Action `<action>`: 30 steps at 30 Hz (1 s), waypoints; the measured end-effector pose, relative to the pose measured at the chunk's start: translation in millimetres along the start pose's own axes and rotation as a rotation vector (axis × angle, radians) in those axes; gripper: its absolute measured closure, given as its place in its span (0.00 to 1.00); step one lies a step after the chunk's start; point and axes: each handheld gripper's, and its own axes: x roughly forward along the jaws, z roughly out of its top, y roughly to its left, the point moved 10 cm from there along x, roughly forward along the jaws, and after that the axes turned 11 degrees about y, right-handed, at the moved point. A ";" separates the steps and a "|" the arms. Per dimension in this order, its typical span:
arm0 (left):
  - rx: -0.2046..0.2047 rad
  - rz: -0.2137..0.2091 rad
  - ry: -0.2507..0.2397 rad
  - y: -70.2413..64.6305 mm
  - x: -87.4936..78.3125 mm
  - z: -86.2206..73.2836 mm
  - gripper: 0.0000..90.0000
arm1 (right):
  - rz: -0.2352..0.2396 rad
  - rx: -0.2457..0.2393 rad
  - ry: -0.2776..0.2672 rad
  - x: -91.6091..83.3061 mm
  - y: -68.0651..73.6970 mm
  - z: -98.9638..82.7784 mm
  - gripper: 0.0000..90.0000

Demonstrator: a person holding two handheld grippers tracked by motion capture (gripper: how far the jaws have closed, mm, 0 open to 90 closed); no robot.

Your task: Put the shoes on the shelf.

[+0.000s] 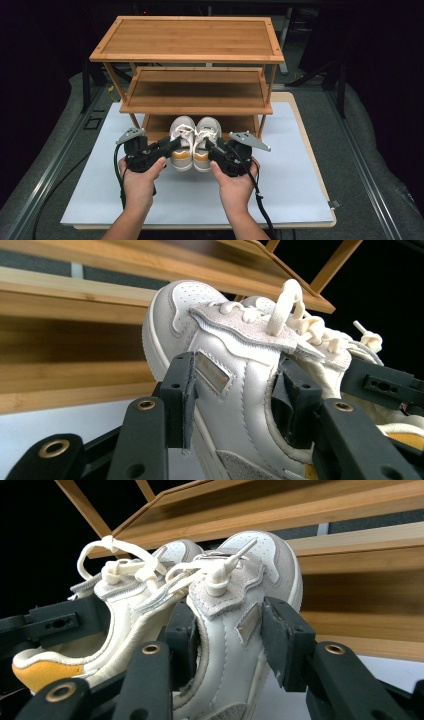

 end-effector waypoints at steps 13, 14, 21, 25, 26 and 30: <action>0.004 -0.004 -0.005 -0.2 -7.8 13.5 0.63 | 0.004 -0.015 -0.002 -2.4 8.8 14.9 0.66; 0.007 -0.003 -0.001 -1.8 -8.7 15.5 0.63 | 0.002 -0.011 -0.019 -2.3 9.4 17.5 0.66; 0.007 -0.008 0.003 -4.9 -8.7 27.7 0.63 | 0.001 -0.015 -0.012 -5.8 9.1 27.0 0.66; -0.008 -0.023 0.001 -3.9 -6.5 38.4 0.63 | 0.001 -0.014 -0.016 -4.6 8.0 36.2 0.66; -0.015 -0.029 -0.003 -3.5 -6.1 43.1 0.63 | 0.007 -0.012 -0.020 -4.1 7.5 42.4 0.66; -0.010 -0.024 -0.009 -3.7 -4.2 51.0 0.63 | -0.008 -0.022 -0.023 -3.5 7.0 50.0 0.66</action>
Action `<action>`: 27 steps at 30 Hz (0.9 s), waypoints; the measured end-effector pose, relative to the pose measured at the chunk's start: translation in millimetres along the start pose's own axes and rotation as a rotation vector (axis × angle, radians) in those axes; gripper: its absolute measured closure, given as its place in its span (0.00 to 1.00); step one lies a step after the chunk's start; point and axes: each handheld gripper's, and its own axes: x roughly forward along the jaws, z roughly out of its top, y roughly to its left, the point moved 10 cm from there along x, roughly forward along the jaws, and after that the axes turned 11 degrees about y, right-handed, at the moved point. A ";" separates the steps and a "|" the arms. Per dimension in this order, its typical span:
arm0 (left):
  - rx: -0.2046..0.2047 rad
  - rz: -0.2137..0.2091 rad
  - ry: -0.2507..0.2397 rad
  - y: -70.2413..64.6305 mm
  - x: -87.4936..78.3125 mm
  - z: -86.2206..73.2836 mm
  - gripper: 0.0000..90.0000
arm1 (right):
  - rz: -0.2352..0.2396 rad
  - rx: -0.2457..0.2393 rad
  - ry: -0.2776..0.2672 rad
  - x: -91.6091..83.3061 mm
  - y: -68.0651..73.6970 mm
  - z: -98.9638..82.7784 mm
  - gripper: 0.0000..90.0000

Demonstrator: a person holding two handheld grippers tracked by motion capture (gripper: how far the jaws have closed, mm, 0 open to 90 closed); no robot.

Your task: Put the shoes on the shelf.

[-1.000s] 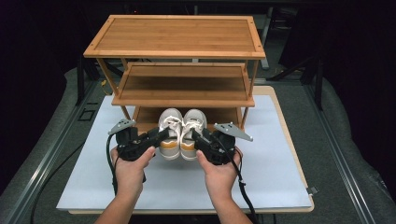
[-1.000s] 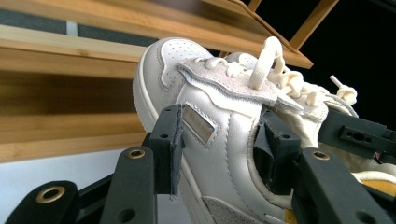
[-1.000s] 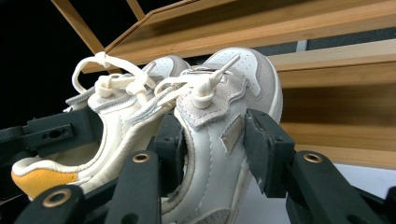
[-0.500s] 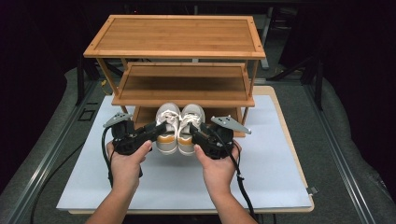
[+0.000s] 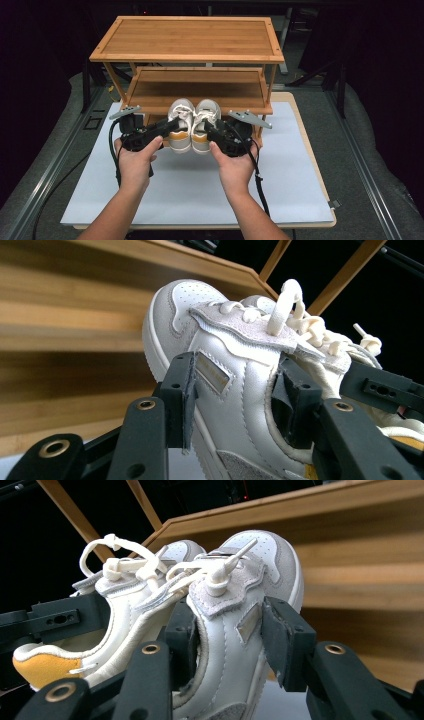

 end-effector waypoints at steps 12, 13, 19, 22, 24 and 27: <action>-0.020 -0.008 -0.013 14.1 19.8 26.6 0.63 | -0.006 -0.009 0.005 22.1 -8.4 27.1 0.66; -0.020 -0.008 -0.013 14.1 19.8 26.6 0.63 | -0.006 -0.009 0.005 22.1 -8.4 27.1 0.66; -0.023 -0.003 -0.004 18.7 33.1 36.6 0.63 | -0.010 -0.015 0.017 33.2 -16.9 37.3 0.66; -0.009 0.010 -0.011 20.5 42.1 42.2 0.63 | -0.015 -0.001 0.018 40.6 -23.6 42.7 0.66; -0.024 0.000 -0.003 23.6 50.7 46.3 0.63 | -0.020 0.009 0.017 46.8 -30.2 46.4 0.66; -0.031 -0.008 -0.004 25.4 54.9 50.0 0.63 | -0.015 0.016 0.024 50.9 -35.2 50.1 0.66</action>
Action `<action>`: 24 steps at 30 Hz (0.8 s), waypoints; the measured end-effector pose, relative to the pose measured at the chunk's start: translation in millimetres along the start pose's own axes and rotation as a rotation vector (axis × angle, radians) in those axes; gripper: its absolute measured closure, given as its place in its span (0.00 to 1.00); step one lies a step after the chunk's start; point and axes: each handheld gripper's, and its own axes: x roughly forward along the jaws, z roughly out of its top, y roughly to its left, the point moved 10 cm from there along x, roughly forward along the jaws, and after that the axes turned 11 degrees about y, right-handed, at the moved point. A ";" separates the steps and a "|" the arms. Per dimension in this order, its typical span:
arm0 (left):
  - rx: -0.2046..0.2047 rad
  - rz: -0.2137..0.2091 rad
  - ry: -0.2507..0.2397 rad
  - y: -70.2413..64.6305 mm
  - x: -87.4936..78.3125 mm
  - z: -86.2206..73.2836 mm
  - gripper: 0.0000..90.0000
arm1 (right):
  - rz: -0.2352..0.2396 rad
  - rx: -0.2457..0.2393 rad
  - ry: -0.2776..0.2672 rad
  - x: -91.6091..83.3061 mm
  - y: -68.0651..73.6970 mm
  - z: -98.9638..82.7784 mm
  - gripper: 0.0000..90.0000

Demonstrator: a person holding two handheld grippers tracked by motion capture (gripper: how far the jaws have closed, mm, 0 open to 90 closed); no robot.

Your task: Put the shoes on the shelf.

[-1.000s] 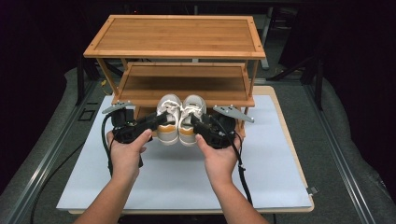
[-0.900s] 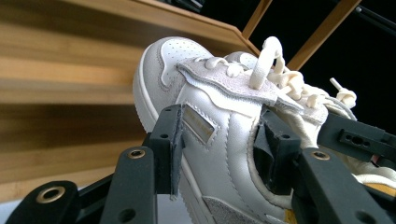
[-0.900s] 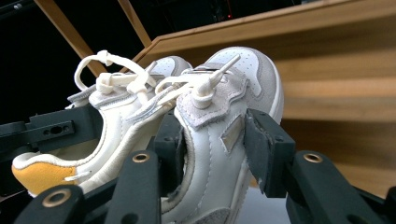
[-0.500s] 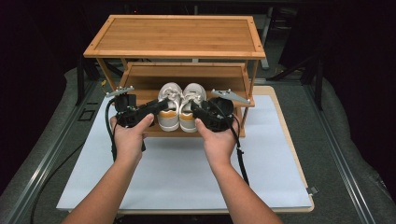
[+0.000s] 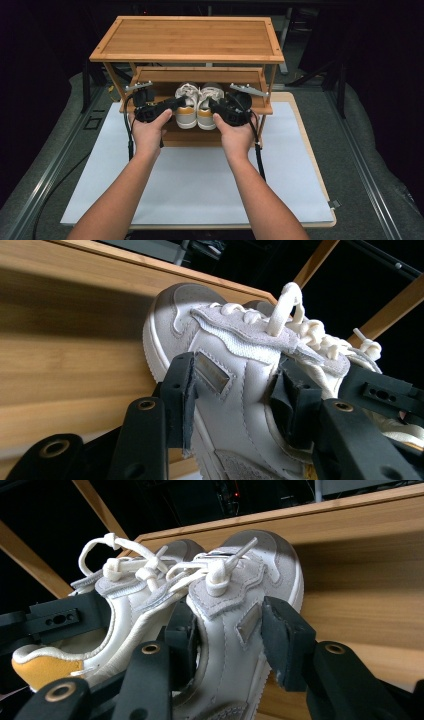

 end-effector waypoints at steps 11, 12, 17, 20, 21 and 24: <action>0.003 -0.005 0.020 11.9 15.4 17.8 0.62 | 0.017 0.021 0.001 17.5 -9.5 16.7 0.65; 0.005 0.003 0.022 13.6 16.8 18.5 0.62 | 0.004 0.015 0.019 18.8 -10.7 15.9 0.65; 0.006 0.021 0.028 16.7 24.3 22.0 0.62 | 0.000 0.024 0.024 29.3 -14.4 17.1 0.65; 0.001 0.025 0.032 17.6 26.4 23.6 0.61 | -0.010 0.013 0.033 30.6 -15.3 20.1 0.65; 0.001 0.025 0.032 17.6 26.4 23.6 0.61 | -0.015 0.015 0.038 31.5 -15.3 21.2 0.65; -0.052 0.011 0.042 21.5 29.1 24.1 0.61 | -0.016 0.016 0.073 34.3 -15.2 23.2 0.64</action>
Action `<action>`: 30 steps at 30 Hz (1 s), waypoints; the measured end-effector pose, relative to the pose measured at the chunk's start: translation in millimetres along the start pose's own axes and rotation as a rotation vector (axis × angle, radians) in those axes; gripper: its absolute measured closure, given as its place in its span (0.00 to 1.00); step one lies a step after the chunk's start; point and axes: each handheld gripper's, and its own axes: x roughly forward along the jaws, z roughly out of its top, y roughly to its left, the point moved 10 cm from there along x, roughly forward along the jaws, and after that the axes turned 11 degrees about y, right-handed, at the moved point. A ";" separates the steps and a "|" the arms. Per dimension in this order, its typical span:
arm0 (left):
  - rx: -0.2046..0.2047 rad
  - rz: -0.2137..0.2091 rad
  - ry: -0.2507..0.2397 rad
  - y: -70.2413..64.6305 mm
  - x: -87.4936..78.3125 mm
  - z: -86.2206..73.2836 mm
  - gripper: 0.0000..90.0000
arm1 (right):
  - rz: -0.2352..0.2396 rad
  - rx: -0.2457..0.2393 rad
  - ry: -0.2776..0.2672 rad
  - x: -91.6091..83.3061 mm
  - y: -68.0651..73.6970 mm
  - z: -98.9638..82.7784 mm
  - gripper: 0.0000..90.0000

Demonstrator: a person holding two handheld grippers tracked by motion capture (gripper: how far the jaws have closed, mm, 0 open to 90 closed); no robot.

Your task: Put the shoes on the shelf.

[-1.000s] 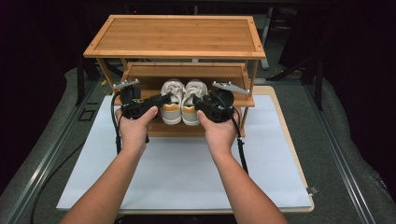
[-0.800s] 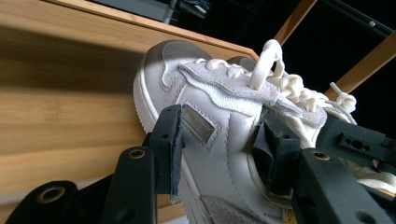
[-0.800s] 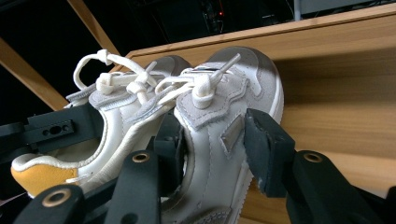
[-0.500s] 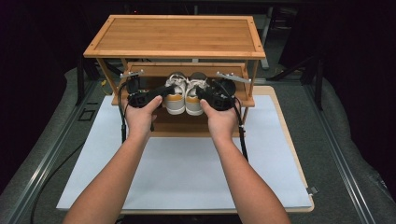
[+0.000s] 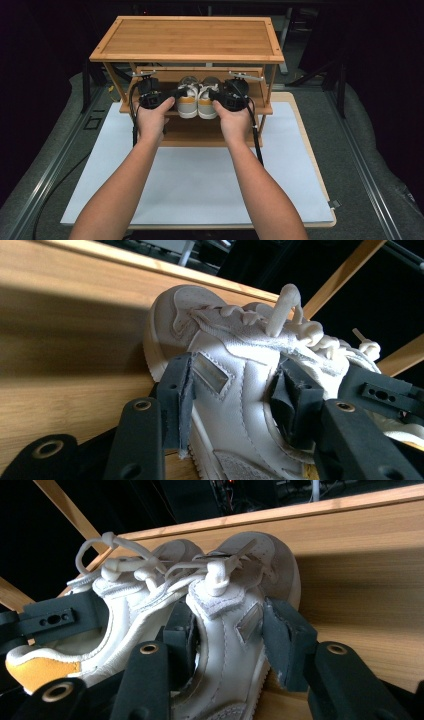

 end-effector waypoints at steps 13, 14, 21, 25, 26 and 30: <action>0.018 0.026 0.019 -1.3 -3.6 4.0 0.55 | -0.029 -0.009 0.008 -1.2 -1.4 5.9 0.61; 0.018 0.026 0.019 -1.3 -3.6 4.0 0.54 | -0.029 -0.009 0.008 -1.2 -1.4 5.9 0.61; 0.022 0.002 0.011 -6.9 -11.5 6.0 0.55 | -0.011 -0.027 -0.015 -12.9 6.1 10.5 0.60; 0.040 0.005 -0.013 -9.8 -22.4 6.7 0.56 | -0.001 -0.038 -0.034 -22.1 10.5 10.3 0.61; 0.040 0.005 -0.013 -9.8 -22.4 6.7 0.57 | 0.000 -0.045 -0.036 -24.1 10.6 9.7 0.61; 0.042 0.009 -0.043 -10.1 -33.0 6.9 0.59 | 0.028 -0.041 -0.061 -30.5 12.4 8.2 0.63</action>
